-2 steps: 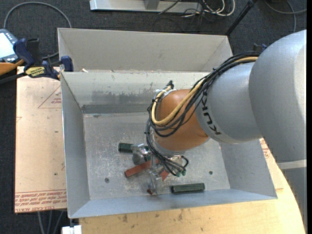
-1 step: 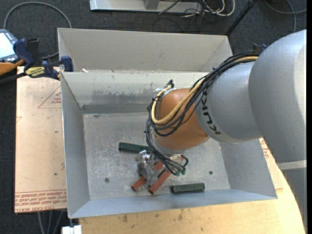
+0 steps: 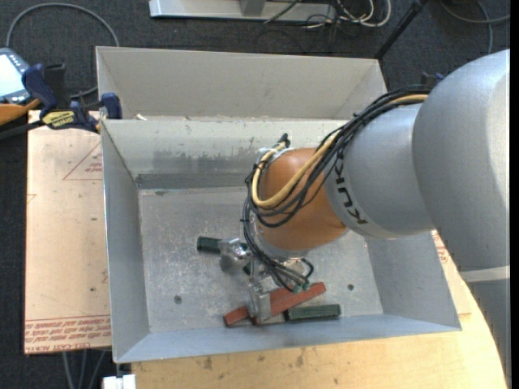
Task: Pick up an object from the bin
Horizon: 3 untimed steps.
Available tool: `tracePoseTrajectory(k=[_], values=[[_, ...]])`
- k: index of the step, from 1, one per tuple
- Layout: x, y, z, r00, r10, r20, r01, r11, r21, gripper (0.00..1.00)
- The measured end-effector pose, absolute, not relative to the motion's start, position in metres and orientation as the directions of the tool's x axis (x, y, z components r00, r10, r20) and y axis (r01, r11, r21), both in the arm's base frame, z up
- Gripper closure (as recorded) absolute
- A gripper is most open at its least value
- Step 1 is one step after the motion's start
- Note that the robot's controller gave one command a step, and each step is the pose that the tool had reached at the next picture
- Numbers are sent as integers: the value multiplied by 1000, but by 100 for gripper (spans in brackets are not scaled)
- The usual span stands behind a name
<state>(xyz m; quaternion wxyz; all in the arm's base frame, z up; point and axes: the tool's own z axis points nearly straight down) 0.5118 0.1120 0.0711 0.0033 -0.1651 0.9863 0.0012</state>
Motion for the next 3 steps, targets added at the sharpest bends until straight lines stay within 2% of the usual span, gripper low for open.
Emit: tracePoseTrajectory(k=[1, 2, 3], values=[[487, 42, 77, -965, -261, -11, -261, 965, -2, 0], [486, 46, 78, -964, -267, -6, -267, 964, 1, 100], [500, 14, 265, -967, -256, -11, -256, 967, -3, 100]])
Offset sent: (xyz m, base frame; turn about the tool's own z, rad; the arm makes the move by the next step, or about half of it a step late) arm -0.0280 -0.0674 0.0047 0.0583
